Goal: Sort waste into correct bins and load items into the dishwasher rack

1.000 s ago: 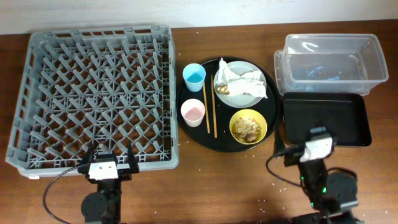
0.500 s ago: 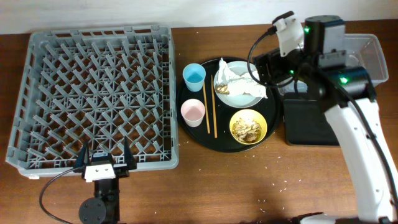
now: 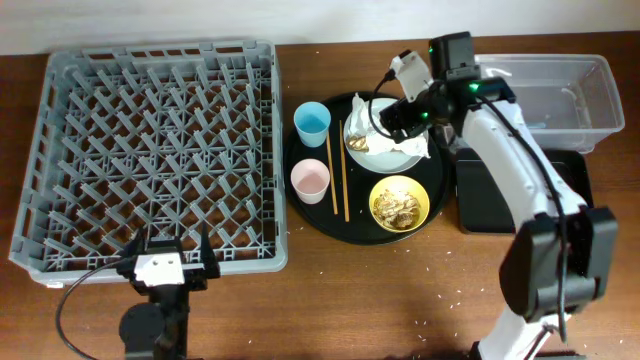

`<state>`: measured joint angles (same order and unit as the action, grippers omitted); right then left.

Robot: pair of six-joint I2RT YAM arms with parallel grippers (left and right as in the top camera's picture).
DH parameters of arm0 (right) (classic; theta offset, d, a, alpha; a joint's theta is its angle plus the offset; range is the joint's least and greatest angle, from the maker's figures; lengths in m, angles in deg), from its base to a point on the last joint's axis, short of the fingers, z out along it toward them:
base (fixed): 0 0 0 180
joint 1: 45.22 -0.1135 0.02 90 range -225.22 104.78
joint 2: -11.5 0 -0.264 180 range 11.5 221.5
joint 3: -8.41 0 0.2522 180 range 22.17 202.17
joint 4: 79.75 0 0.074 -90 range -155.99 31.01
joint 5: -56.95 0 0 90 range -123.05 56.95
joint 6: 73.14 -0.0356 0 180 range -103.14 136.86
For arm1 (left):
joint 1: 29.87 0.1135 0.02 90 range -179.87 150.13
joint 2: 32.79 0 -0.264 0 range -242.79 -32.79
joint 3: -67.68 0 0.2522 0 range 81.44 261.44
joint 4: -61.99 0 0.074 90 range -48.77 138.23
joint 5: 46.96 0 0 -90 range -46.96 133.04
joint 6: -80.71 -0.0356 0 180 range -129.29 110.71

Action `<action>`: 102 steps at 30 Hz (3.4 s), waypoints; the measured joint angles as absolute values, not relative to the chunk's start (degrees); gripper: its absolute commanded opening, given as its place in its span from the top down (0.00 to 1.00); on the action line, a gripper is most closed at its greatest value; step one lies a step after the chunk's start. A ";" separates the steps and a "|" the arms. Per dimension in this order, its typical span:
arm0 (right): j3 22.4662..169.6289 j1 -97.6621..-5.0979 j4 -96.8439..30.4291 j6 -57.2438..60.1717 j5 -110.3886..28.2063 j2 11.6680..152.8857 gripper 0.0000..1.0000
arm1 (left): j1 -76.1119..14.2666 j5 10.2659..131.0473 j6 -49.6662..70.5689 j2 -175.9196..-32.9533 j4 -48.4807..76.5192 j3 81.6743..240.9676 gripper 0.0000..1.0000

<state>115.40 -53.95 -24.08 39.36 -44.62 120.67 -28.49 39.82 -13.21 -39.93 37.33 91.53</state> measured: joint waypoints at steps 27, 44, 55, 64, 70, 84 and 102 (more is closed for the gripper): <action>118.11 -55.39 -29.28 34.75 -44.56 137.89 0.96 | -28.49 39.82 -13.21 -40.03 21.59 91.68 0.01; 138.85 -34.67 -18.22 -10.14 -24.05 135.90 0.47 | -28.49 39.82 -13.19 -40.03 21.42 91.68 0.01; 143.66 -34.65 -7.67 2.58 -43.77 130.70 0.01 | -28.49 39.82 -13.21 -40.03 21.40 91.68 0.01; 145.37 -56.07 10.67 6.23 -50.48 126.37 0.13 | -28.49 39.82 -13.21 -40.03 21.42 91.68 0.01; 145.24 -68.85 10.87 1.64 -40.45 132.41 0.15 | -28.49 39.82 -13.21 -40.03 21.42 91.68 0.01; 119.29 -68.29 4.55 -7.37 -38.54 133.78 0.40 | -28.49 39.82 -13.21 -40.17 21.42 91.71 0.01; 117.72 -65.29 6.74 -4.59 -40.18 128.06 0.96 | -28.49 39.82 -13.21 -40.19 21.42 91.71 0.01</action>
